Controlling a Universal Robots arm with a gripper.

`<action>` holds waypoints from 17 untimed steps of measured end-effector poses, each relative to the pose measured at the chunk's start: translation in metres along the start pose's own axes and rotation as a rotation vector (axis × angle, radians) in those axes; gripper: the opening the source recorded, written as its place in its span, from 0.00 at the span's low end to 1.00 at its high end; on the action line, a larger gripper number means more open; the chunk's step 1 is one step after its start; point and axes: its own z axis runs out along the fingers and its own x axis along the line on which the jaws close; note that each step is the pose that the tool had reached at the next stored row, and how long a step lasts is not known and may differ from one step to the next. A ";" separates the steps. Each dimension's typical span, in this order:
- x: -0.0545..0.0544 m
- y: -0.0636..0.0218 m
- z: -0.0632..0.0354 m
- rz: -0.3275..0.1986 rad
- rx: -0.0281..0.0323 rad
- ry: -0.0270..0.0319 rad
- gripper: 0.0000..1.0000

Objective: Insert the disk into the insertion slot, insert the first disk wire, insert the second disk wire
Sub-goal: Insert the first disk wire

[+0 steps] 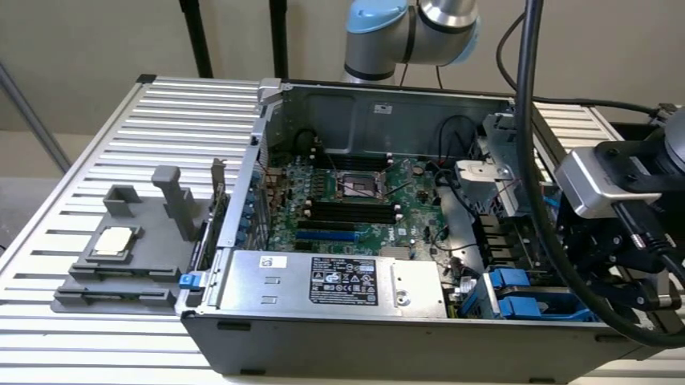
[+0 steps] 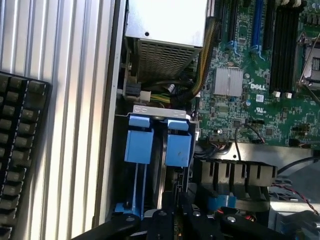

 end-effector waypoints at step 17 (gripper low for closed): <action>-0.004 0.0017 0.0025 0.062 0.0073 0.0044 0.16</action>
